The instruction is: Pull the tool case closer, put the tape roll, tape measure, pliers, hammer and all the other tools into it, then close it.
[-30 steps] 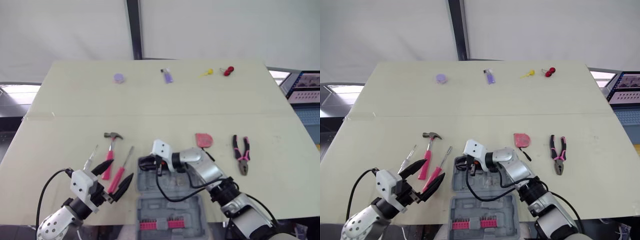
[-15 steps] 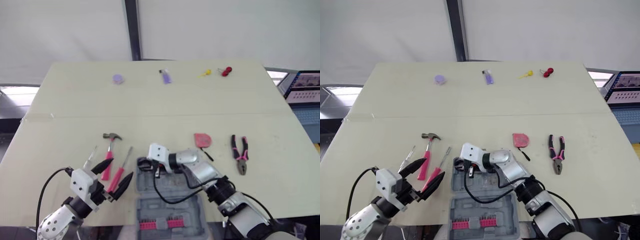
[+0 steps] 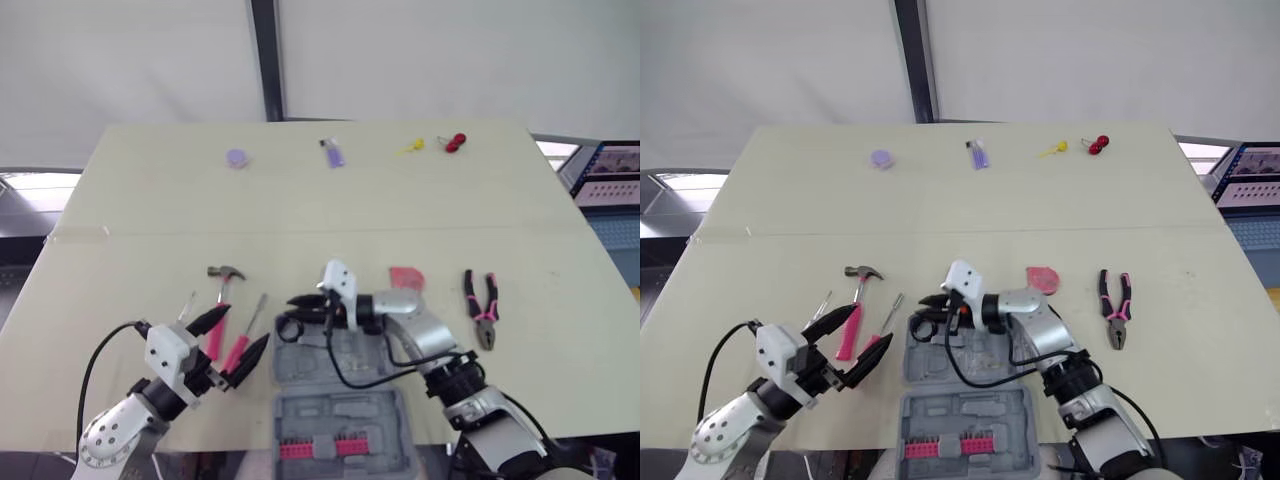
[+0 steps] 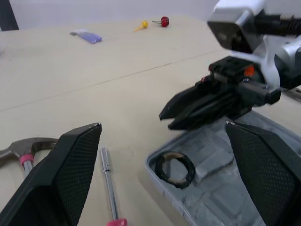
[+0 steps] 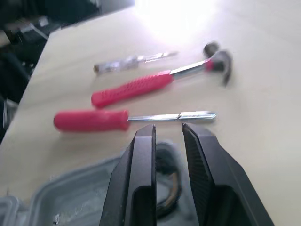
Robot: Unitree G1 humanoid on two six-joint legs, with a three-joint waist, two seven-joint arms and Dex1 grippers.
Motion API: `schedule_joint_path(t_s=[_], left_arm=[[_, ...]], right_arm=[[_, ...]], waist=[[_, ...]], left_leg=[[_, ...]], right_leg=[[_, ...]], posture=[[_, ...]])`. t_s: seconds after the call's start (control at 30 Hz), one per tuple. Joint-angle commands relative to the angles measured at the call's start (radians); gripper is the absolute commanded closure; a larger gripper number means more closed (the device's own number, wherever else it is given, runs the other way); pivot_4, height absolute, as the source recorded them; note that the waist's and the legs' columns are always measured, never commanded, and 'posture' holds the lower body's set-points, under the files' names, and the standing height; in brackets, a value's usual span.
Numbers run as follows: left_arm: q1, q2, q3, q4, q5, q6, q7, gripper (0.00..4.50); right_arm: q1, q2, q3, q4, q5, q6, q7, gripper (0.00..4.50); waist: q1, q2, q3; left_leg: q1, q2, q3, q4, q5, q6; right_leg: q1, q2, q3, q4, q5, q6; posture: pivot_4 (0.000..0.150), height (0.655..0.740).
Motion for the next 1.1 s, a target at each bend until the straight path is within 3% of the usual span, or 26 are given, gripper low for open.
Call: schedule_joint_path(t_s=[0.03, 0.1, 0.2, 0.37, 0.4, 0.5, 0.73, 0.87, 1.1], left_arm=[[-0.059, 0.060, 0.046, 0.028, -0.034, 0.061, -0.016, 0.00], [-0.100, 0.119, 0.107, 0.103, -0.046, 0.092, -0.034, 0.00], [-0.138, 0.210, 0.208, 0.250, -0.055, 0.097, -0.082, 0.00], [-0.156, 0.304, 0.359, 0.452, -0.046, 0.075, -0.115, 0.00], [-0.160, 0.314, 0.389, 0.484, -0.044, 0.069, -0.111, 0.00], [-0.166, 0.338, 0.457, 0.586, -0.014, 0.025, -0.090, 0.00], [-0.243, 0.319, 0.593, 0.821, 0.044, -0.064, 0.135, 0.00], [-0.265, 0.285, 0.602, 0.854, 0.062, -0.081, 0.229, 0.00], [-0.285, 0.272, 0.568, 0.858, 0.065, -0.076, 0.241, 0.00]], right_arm=[[0.009, -0.097, -0.098, -0.128, 0.105, 0.098, 0.053, 3.53], [0.037, -0.196, -0.166, -0.161, 0.135, 0.140, 0.066, 3.53], [0.095, -0.345, -0.290, -0.154, 0.179, 0.193, 0.075, 2.73], [0.206, -0.512, -0.494, -0.019, 0.196, 0.171, 0.043, 0.25], [0.228, -0.534, -0.526, 0.012, 0.188, 0.152, 0.034, 0.04], [0.286, -0.561, -0.632, 0.087, 0.188, 0.100, -0.021, 0.04], [0.418, -0.536, -0.844, 0.292, 0.177, -0.092, -0.199, 0.04], [0.437, -0.518, -0.885, 0.373, 0.167, -0.184, -0.271, 0.04], [0.423, -0.519, -0.867, 0.426, 0.157, -0.256, -0.307, 0.04]], waist=[[0.002, 0.000, 0.000], [0.002, 0.000, 0.000], [0.001, 0.000, 0.000], [-0.003, -0.002, 0.001], [-0.003, -0.002, 0.001], [-0.002, -0.003, 0.002], [-0.003, -0.005, 0.003], [-0.004, -0.005, 0.003], [-0.004, -0.005, 0.003]], left_leg=[[0.000, 0.000, 0.000, 0.000, 0.000, 0.000], [0.000, 0.000, 0.000, 0.000, 0.000, 0.000], [0.000, 0.000, 0.001, 0.000, 0.000, 0.000], [0.001, 0.000, 0.005, -0.002, -0.001, 0.002], [0.001, 0.000, 0.006, -0.003, -0.001, 0.002], [0.002, 0.001, 0.008, -0.004, -0.001, 0.002], [0.003, 0.001, 0.012, -0.004, -0.001, 0.002], [0.005, 0.001, 0.013, -0.005, -0.001, 0.002], [0.005, 0.001, 0.015, -0.006, -0.001, 0.002]], right_leg=[[0.000, 0.000, 0.000, 0.000, 0.000, 0.000], [0.000, 0.000, 0.000, 0.000, 0.000, 0.000], [0.000, 0.000, 0.000, -0.001, 0.000, 0.000], [-0.001, 0.000, 0.001, -0.002, 0.000, 0.000], [-0.001, 0.000, 0.002, -0.002, 0.000, 0.000], [-0.002, 0.000, 0.004, -0.002, 0.000, 0.000], [-0.003, 0.000, 0.007, -0.002, 0.000, 0.000], [-0.003, 0.000, 0.009, -0.001, 0.000, 0.000], [-0.005, 0.000, 0.010, -0.001, 0.000, 0.000]], posture=[[0.150, 0.7400], [0.150, 0.7400], [0.150, 0.7400], [0.150, 0.7400], [0.150, 0.7400], [0.150, 0.7400], [0.150, 0.7400], [0.150, 0.7400], [0.150, 0.7400]])
